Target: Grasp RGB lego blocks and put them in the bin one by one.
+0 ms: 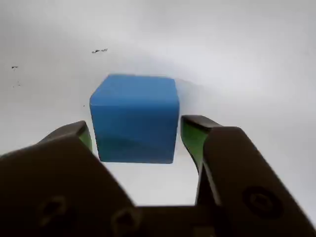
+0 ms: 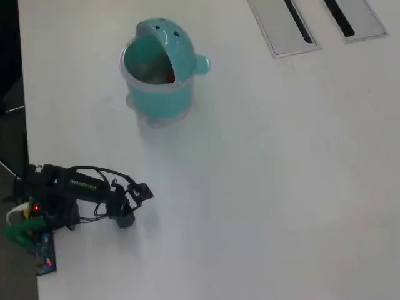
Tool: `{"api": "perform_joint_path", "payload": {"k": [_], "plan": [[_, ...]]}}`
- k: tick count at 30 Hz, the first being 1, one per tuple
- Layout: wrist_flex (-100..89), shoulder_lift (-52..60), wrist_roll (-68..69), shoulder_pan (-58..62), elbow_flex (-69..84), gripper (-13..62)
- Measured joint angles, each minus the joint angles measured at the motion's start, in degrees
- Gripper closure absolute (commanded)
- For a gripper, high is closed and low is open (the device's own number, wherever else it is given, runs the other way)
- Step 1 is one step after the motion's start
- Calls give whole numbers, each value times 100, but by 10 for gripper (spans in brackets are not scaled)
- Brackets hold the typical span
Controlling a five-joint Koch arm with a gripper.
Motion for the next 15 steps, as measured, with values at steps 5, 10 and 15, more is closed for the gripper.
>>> {"api": "perform_joint_path", "payload": {"k": [5,10,15], "plan": [[-9,-255,-9,97,-141,293],[-9,-290,-9,70,-439,308],[-9,-246,149,-237,-932,308]]}}
